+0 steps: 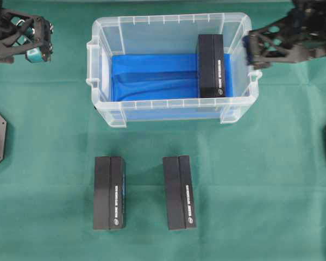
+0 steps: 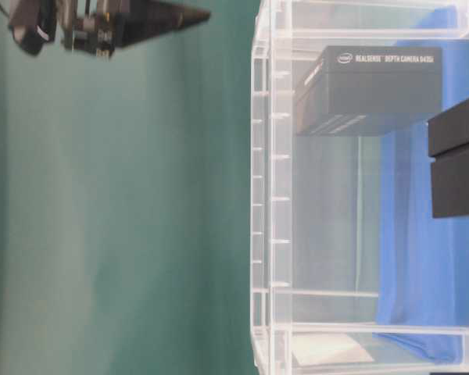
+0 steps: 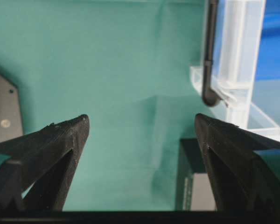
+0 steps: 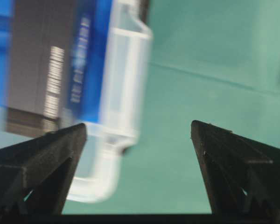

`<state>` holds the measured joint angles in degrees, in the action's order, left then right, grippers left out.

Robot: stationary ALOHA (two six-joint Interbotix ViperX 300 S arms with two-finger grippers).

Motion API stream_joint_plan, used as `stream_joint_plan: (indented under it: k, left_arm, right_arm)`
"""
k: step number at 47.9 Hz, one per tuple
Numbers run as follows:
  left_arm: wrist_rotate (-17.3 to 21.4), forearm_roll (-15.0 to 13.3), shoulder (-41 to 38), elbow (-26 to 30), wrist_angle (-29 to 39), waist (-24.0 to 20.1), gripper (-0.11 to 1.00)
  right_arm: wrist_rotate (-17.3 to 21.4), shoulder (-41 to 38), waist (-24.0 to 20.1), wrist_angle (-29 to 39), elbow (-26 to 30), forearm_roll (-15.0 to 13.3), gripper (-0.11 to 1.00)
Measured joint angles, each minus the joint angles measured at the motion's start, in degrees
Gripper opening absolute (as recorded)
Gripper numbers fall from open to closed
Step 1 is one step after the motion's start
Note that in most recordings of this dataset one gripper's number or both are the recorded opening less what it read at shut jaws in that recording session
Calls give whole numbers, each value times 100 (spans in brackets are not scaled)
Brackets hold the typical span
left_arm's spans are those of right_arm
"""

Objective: Take out the box from the case.
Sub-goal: 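Move the right gripper over the right black box in the bin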

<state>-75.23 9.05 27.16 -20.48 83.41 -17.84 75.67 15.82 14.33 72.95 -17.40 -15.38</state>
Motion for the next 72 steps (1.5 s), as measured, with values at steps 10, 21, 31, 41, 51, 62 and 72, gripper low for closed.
stream_joint_plan:
  k: [10,21,31,41,51,62,72]
  left_arm:
    - [70,0,0,0,-149,0,93]
    - [88,0,9,-26,-167,9,93]
    - [123,-9,18,-44,-185,26,93]
    - [264,0,18,-44,-185,35,93]
    - [272,-9,18,-44,-185,26,93]
    - [272,-9,18,-44,-185,26,93]
    - [272,-9,18,-44,-185,35,93]
  right_arm:
    - [70,-659,-141,-114,562,9,92]
    - [105,-1248,-185,-114,1037,9,92]
    - [220,-1477,-185,-123,1257,9,92]
    - [246,-1494,-185,-132,1274,9,92]
    - [299,-1494,-185,-141,1283,-26,92]
    - [316,-1494,-193,-141,1274,-44,92]
    - [316,-1538,-193,-149,1266,-44,92]
